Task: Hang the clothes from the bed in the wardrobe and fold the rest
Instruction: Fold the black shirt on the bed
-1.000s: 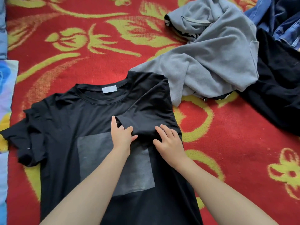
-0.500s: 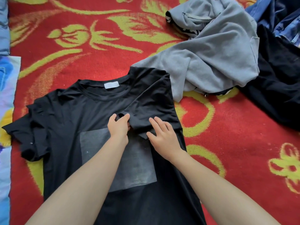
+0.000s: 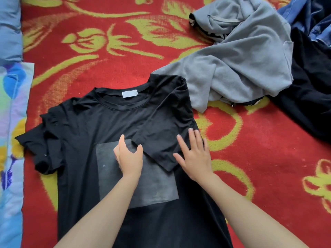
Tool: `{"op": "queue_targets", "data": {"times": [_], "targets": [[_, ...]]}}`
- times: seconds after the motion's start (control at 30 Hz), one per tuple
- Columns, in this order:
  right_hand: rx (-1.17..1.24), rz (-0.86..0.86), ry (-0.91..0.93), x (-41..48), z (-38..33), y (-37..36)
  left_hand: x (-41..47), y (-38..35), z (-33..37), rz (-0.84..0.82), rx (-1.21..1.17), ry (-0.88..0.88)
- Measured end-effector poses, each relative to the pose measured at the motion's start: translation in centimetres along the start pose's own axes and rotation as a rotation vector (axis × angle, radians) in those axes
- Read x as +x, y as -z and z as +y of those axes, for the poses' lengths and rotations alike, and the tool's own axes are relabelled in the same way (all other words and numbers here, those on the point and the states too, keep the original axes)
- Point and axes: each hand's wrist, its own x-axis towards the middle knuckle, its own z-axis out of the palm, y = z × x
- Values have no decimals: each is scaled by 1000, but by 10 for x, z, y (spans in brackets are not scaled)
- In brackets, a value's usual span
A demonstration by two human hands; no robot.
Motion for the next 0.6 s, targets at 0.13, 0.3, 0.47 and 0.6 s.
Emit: {"op": "queue_targets", "data": {"times": [0.13, 0.3, 0.47, 0.6], "targets": [[-68, -264, -95, 4, 11, -10, 12, 46, -21, 243, 185, 36], [-112, -23, 129, 2, -33, 9, 46, 127, -61, 501, 218, 253], [-118, -283, 367, -2, -80, -13, 77, 168, -84, 396, -200, 376], [-141, -416, 330, 1, -95, -21, 108, 188, -84, 277, -437, 343]]}}
